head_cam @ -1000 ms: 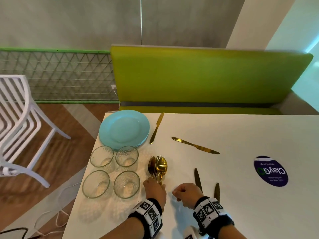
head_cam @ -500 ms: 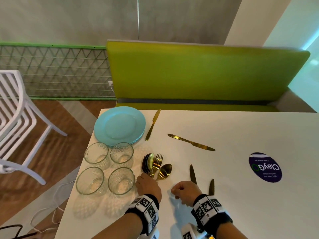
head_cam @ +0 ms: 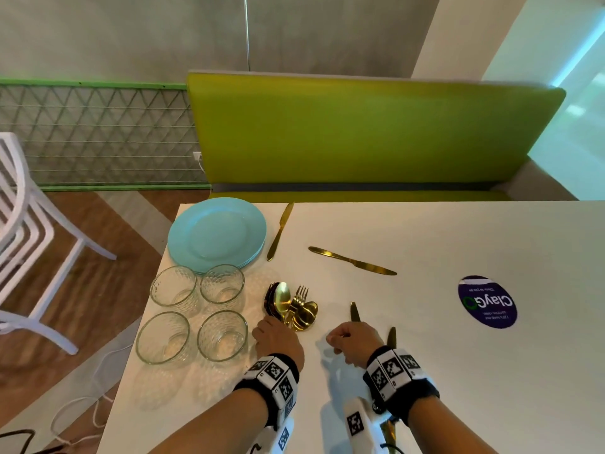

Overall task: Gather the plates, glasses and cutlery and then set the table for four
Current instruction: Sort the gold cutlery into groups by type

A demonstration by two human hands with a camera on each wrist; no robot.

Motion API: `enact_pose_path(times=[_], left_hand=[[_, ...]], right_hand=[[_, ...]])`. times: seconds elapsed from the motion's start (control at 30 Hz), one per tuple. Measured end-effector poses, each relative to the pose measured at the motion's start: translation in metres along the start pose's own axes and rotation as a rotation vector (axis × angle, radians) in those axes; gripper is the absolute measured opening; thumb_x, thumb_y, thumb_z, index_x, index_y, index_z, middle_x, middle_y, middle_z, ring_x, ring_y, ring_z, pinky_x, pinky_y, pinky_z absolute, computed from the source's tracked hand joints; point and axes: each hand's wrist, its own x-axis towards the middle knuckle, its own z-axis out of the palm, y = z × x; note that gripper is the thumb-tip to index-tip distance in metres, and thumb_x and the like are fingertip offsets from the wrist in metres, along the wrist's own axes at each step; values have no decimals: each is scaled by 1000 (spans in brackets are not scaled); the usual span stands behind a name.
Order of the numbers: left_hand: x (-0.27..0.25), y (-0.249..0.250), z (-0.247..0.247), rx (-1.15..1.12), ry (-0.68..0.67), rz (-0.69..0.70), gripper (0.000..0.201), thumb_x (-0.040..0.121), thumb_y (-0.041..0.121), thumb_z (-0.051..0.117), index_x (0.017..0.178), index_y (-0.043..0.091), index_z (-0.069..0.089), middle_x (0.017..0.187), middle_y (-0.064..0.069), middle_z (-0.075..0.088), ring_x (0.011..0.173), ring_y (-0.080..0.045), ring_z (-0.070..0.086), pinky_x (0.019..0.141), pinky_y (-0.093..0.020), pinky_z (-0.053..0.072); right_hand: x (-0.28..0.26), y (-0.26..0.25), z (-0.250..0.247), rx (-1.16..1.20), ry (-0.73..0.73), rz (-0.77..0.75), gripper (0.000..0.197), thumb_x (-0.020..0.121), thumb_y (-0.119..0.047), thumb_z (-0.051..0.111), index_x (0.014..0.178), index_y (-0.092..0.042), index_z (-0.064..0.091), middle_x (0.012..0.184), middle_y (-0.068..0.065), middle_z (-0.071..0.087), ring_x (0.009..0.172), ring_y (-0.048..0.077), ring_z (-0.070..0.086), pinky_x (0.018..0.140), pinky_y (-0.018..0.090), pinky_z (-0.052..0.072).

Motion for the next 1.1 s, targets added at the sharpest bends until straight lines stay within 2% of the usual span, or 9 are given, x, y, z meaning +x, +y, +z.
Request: enact_pose_path(times=[0.1,0.23,0.33,0.47,0.53,0.63,0.77,0.9,1.1], left_hand=[[-4,3,-3,-54,12,-15,61,93,36,45,137,-1,24,136,-13,38,127,-25,38,103,-29,35],[-12,10,-13,-107,33,15,63,91,37,51,136,2,24,137,-13,35,128,-25,35,101,-30,37],[-21,17,-22,-172,34,87,65,90,36,51,139,3,23,143,-15,30,132,-29,30,108,-35,33],[-31,22,-29,-258,86,303,55,92,31,49,138,7,29,143,-13,33,134,-28,29,112,-35,23],[-34,23,-29,-367,70,375,48,91,25,50,135,11,35,140,-10,38,131,-25,31,110,-33,27],[-36,22,-27,-475,14,418,42,90,19,52,130,13,41,136,-8,42,127,-22,38,105,-31,35],[-39,21,-24,-446,-103,469,36,92,20,49,127,14,46,135,-6,42,122,-21,46,98,-31,40],[-41,20,-19,-418,-181,483,33,92,22,48,124,16,49,132,-4,46,116,-18,51,90,-27,40],[-40,20,-15,-380,-296,525,32,91,23,50,122,12,54,124,-6,58,116,-20,52,100,-29,42]], right_hand=[[0,-2,-5,0,17,10,14,90,-33,58,78,-26,58,72,-11,60,57,3,50,45,11,35],[-3,-2,-12,2,59,-4,11,90,-33,58,86,-23,62,73,-11,60,59,4,51,49,13,38],[-7,-1,-16,29,103,-10,16,90,-32,58,95,-19,67,74,-9,62,62,5,53,53,14,42],[-16,9,-24,-80,253,10,18,88,-30,61,97,-16,69,93,0,65,80,12,57,75,21,49],[-22,20,-24,-193,318,65,18,87,-28,61,99,-16,68,102,1,65,92,17,61,83,25,50],[-32,36,-14,-345,281,174,25,86,-30,60,105,-14,66,108,4,66,99,21,63,82,28,52],[-36,46,3,-397,256,263,28,89,-33,59,106,-11,64,108,4,65,101,21,64,76,26,48],[-32,46,9,-334,299,332,24,91,-24,58,109,-9,63,112,6,65,105,22,63,85,27,50],[-32,40,13,-295,329,338,28,87,-32,62,105,-11,62,107,5,67,99,21,65,82,27,51]])
